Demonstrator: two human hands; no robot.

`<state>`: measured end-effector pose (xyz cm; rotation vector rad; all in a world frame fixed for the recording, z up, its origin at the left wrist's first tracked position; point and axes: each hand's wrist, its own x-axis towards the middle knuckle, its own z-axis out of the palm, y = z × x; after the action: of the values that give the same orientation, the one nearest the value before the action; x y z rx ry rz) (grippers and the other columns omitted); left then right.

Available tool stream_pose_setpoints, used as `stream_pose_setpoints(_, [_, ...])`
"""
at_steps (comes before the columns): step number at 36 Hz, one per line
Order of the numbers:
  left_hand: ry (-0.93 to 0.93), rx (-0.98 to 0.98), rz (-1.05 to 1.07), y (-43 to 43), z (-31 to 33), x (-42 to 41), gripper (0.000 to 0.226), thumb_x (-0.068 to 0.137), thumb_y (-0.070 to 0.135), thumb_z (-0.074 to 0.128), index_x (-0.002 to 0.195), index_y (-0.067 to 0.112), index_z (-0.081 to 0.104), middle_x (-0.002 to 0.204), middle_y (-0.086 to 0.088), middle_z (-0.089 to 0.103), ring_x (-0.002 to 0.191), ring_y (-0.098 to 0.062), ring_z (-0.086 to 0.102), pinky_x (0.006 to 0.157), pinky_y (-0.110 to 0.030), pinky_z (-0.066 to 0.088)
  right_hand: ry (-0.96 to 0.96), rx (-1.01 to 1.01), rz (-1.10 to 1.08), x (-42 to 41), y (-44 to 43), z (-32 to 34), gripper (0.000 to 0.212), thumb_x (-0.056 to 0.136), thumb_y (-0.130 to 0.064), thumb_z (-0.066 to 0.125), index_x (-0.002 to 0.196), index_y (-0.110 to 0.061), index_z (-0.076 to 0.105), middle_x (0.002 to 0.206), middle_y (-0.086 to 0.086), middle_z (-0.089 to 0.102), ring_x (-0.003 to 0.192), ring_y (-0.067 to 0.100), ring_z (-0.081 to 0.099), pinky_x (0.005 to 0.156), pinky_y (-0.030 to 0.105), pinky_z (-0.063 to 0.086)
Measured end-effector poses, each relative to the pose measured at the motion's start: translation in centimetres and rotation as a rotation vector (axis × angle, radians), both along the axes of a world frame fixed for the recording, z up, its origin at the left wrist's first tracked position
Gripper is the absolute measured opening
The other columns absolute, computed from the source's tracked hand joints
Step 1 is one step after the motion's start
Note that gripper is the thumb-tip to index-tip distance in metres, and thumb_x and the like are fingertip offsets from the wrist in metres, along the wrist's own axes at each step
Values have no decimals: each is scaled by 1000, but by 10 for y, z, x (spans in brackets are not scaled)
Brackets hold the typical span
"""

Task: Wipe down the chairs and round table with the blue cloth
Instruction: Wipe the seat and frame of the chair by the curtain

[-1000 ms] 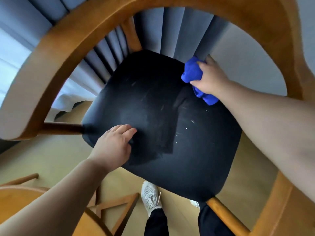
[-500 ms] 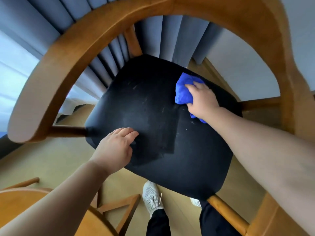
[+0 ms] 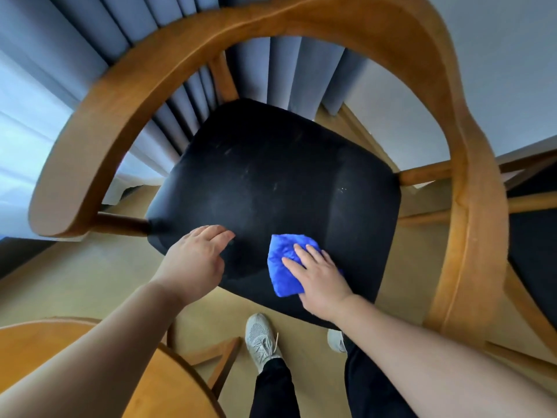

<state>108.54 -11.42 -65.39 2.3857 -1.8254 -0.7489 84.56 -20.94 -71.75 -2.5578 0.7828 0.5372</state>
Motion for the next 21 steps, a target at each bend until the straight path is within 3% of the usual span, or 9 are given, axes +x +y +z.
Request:
stream_pose_setpoints(2, [-3, -18, -11, -1, 0, -2, 48, 76, 3, 60, 123, 14, 61, 122, -5, 62, 115, -28, 56, 98, -37, 43, -3, 58, -28, 3, -12, 6, 71, 77, -19, 69, 143, -18, 45, 153, 15, 35, 139, 37, 33, 113, 50, 26])
stream_pose_setpoints(7, [-34, -75, -27, -10, -8, -6, 44, 73, 5, 57, 116, 12, 65, 115, -6, 66, 107, -29, 61, 91, -38, 48, -174, -27, -111, 5, -56, 13, 71, 58, -13, 80, 126, -10, 62, 130, 21, 57, 115, 44, 56, 95, 53, 48])
stream_pose_setpoints(12, [-26, -107, -44, -21, -17, -10, 48, 68, 10, 48, 112, 10, 66, 111, -7, 67, 101, -30, 63, 88, -39, 50, -235, -120, -330, 16, -140, 14, 62, 78, -20, 70, 136, -9, 52, 143, 18, 46, 128, 39, 44, 104, 46, 39])
stream_pose_setpoints(21, [-21, -97, -62, -36, -42, -20, 50, 68, 10, 47, 115, 9, 65, 112, -8, 66, 101, -31, 63, 88, -40, 50, -126, -208, -480, 36, -263, -5, 46, 78, -38, 59, 121, -22, 53, 129, 7, 55, 112, 34, 54, 86, 41, 46])
